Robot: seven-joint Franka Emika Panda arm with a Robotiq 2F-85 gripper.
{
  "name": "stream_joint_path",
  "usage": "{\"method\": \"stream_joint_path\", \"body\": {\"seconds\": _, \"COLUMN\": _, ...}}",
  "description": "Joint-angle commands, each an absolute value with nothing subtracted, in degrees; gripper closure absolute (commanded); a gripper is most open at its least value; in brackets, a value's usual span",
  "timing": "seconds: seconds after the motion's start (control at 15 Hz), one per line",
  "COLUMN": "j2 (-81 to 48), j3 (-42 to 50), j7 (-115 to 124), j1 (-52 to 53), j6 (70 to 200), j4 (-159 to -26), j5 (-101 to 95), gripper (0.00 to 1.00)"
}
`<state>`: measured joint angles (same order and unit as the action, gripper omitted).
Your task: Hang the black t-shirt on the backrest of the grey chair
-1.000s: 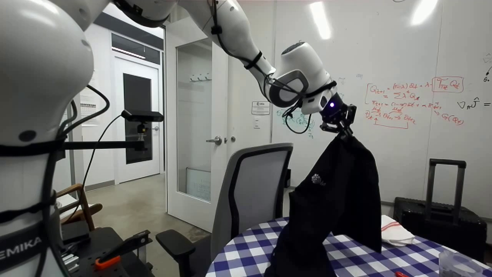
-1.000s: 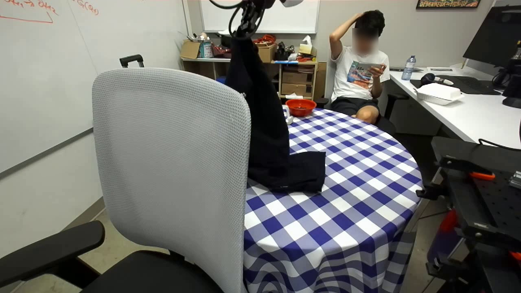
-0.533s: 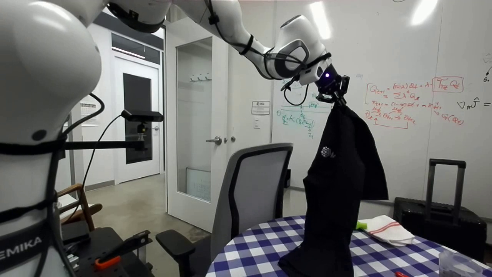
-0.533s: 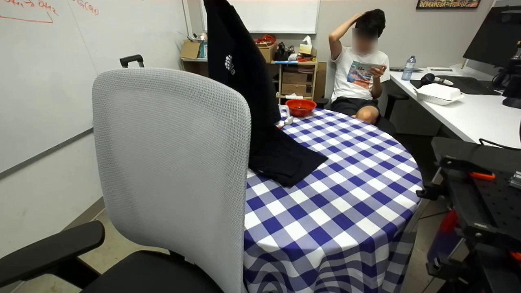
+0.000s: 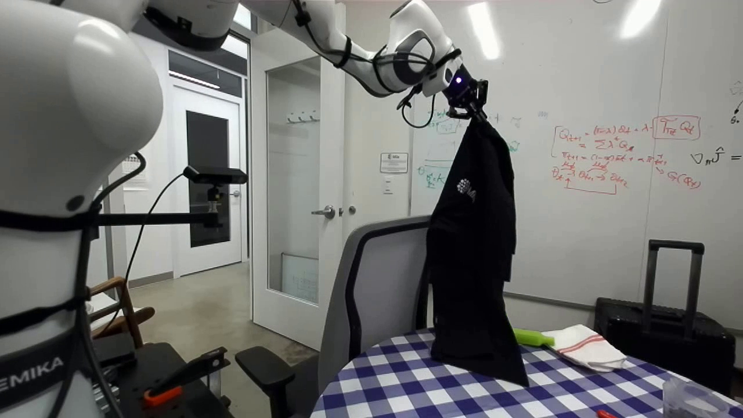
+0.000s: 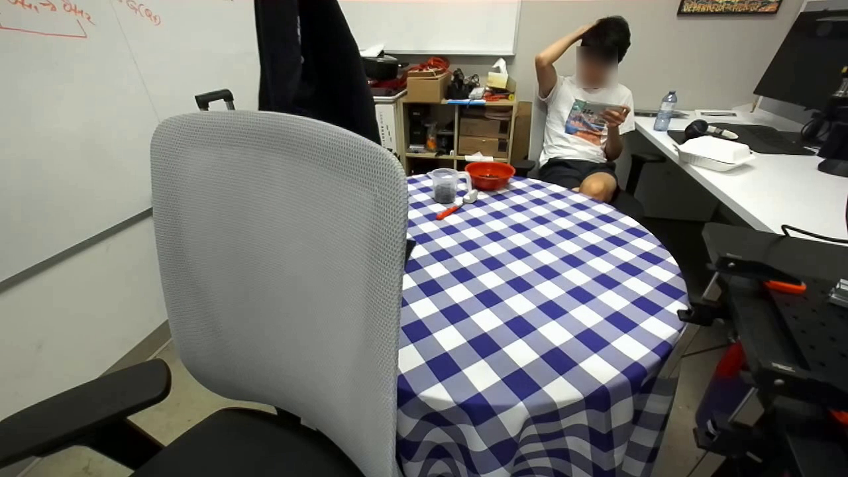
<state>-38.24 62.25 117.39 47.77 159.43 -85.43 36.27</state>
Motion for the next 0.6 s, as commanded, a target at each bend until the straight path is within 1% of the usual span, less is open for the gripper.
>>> {"method": "stream_joint_path", "body": {"seconds": 0.0, "j2": -36.7, "j3": 61.9, "j7": 128.0, "j1": 49.4, "j6": 158.5, "j4": -81.9, "j5": 22.1, "gripper": 0.99}}
{"method": "stream_joint_path", "body": {"seconds": 0.27, "j2": -36.5, "j3": 61.1, "j7": 136.1, "j1": 52.6, "j6": 154.4, "j4": -79.9, "j5": 7.2, "gripper": 0.99}}
{"method": "stream_joint_path", "body": {"seconds": 0.53, "j2": -37.6, "j3": 55.0, "j7": 138.7, "j1": 53.3, "j6": 148.2, "j4": -78.2, "j5": -2.7, "gripper": 0.99}}
